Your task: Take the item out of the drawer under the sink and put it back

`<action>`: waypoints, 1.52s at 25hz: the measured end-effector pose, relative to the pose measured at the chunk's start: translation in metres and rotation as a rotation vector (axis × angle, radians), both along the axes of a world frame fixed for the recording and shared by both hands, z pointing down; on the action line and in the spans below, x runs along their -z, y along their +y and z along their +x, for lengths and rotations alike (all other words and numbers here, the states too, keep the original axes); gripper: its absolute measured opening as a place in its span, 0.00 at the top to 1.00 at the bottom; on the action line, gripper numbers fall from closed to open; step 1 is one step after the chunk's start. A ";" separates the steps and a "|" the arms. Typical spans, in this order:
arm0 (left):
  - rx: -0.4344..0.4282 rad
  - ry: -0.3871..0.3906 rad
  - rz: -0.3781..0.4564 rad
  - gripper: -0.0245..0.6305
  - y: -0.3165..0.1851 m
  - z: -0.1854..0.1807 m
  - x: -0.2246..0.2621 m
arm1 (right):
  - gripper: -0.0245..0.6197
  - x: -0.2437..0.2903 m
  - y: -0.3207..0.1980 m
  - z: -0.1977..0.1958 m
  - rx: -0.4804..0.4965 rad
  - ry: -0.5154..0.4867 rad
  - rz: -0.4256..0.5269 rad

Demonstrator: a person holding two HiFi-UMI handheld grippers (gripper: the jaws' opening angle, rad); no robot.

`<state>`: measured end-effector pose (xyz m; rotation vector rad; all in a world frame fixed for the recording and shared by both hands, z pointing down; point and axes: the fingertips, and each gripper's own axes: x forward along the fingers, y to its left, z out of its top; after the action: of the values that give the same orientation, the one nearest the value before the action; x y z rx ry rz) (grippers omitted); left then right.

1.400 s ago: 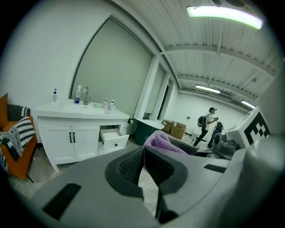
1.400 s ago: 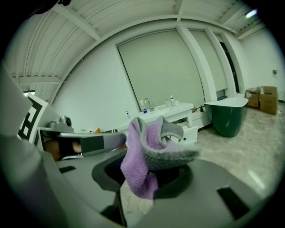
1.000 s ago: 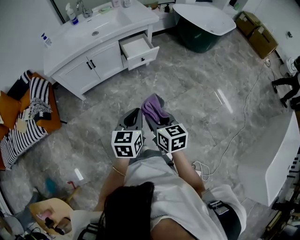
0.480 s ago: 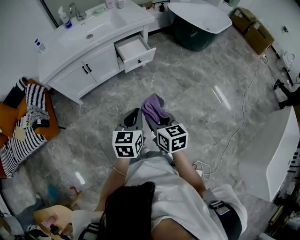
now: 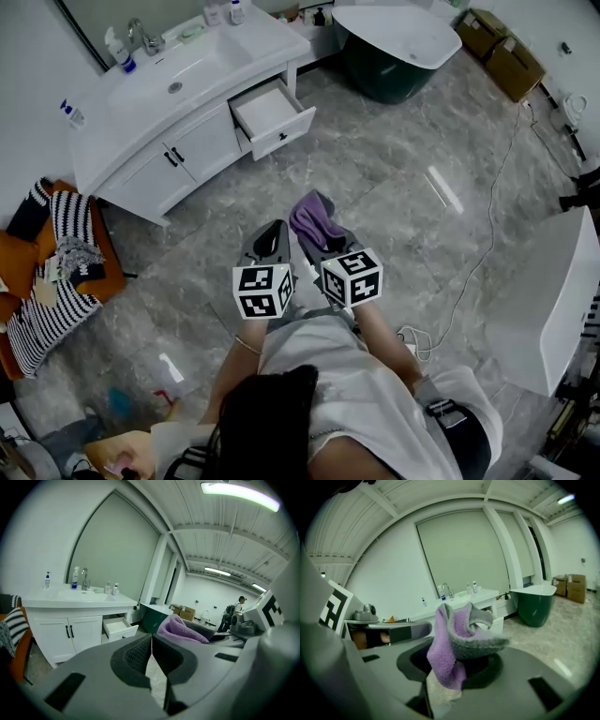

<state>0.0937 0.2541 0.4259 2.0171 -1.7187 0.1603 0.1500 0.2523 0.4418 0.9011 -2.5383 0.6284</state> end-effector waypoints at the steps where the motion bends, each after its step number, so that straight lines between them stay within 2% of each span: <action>1: -0.001 0.000 -0.001 0.95 -0.007 -0.006 0.000 | 0.73 0.001 -0.007 -0.005 -0.003 0.000 0.001; 11: -0.015 0.010 -0.026 0.95 -0.062 -0.053 -0.002 | 0.73 0.002 -0.057 -0.050 -0.035 0.004 -0.024; 22: -0.076 0.019 -0.039 0.95 -0.114 -0.090 -0.007 | 0.73 -0.004 -0.106 -0.090 -0.088 0.023 -0.050; 38: -0.121 0.024 -0.040 0.95 -0.166 -0.151 -0.014 | 0.73 -0.011 -0.155 -0.145 -0.162 0.033 -0.068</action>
<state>-0.0574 0.0882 0.4399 2.0862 -1.5671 0.2083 0.0053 0.0971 0.4524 1.0917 -2.4160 0.7371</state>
